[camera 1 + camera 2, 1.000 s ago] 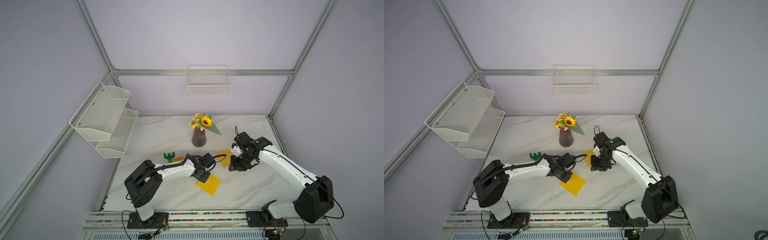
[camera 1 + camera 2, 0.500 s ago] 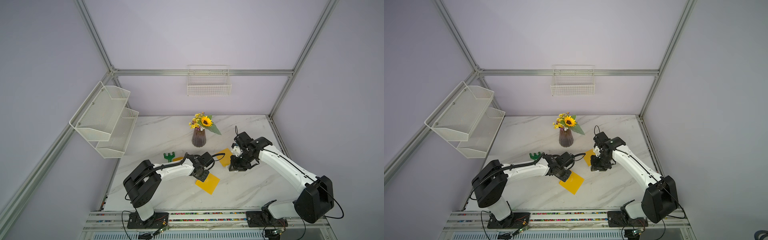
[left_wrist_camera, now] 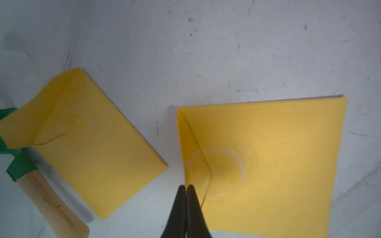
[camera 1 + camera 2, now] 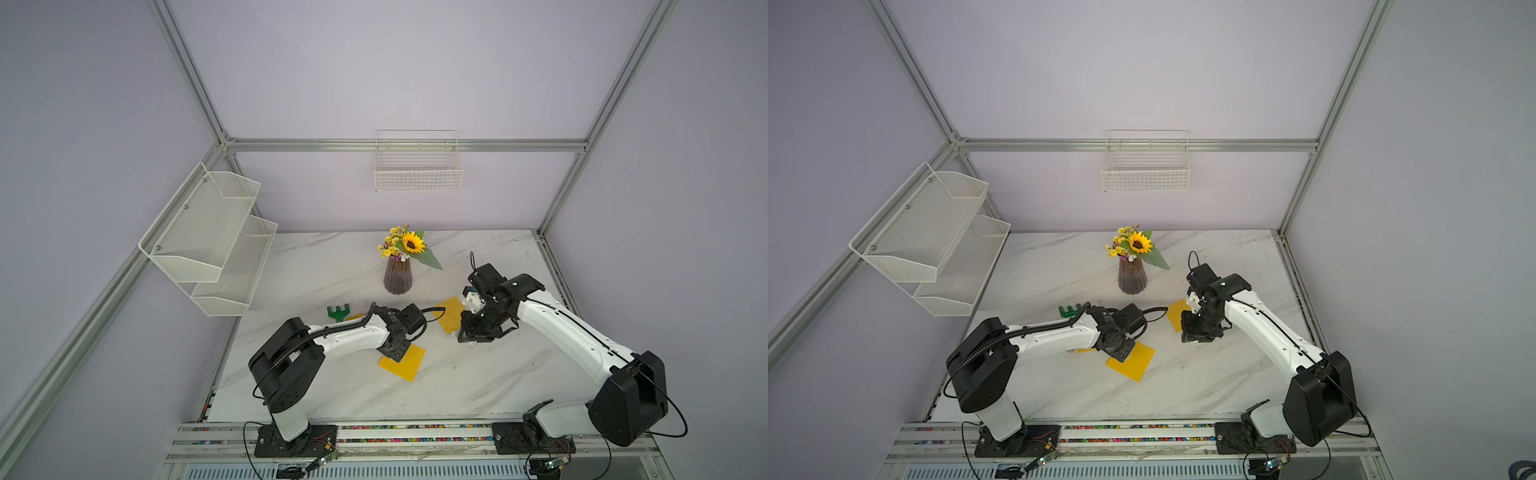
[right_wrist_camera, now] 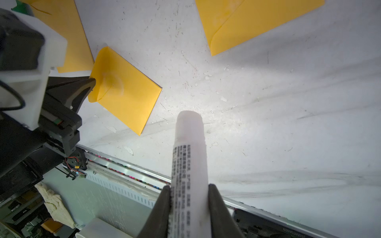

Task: Seal the envelope with a glue stick
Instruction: Seal the envelope at the center of the board.

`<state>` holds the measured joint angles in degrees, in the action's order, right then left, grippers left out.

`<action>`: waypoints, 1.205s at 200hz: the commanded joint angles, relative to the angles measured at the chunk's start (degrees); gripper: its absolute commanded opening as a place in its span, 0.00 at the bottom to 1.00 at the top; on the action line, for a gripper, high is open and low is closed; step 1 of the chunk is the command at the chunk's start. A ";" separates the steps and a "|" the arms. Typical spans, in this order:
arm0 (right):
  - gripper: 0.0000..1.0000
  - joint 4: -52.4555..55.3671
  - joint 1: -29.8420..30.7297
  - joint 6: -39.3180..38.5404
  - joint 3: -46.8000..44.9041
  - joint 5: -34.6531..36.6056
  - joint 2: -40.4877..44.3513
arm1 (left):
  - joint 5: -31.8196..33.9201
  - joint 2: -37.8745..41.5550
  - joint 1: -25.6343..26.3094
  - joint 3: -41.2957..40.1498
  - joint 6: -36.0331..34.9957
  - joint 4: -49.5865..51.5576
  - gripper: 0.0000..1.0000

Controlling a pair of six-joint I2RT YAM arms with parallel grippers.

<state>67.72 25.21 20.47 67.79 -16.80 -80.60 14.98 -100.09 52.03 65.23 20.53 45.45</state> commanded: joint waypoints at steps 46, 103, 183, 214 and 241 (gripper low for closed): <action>0.00 -0.38 -0.21 -0.87 -1.60 0.01 -0.77 | -1.16 -3.35 2.81 4.15 1.81 0.27 0.01; 0.00 -0.36 -0.22 -1.05 -1.31 -0.16 -1.06 | -7.50 -5.11 2.92 4.16 0.96 -2.65 0.10; 0.00 0.18 -0.19 -1.05 -1.60 -0.78 -0.87 | -24.01 -2.92 -2.11 -4.64 1.61 -12.94 0.37; 0.00 0.24 -0.17 -0.83 -1.52 -0.59 -0.93 | -27.61 -1.12 -4.76 -8.10 1.53 -15.79 0.29; 0.00 0.33 -0.17 -0.74 -1.26 -0.45 -1.22 | -29.16 -0.71 -6.76 -9.22 0.83 -16.13 0.23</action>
<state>67.57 25.21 20.25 66.50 -17.04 -81.54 -10.90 -99.94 46.57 58.57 21.87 30.26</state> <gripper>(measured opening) 0.286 0.251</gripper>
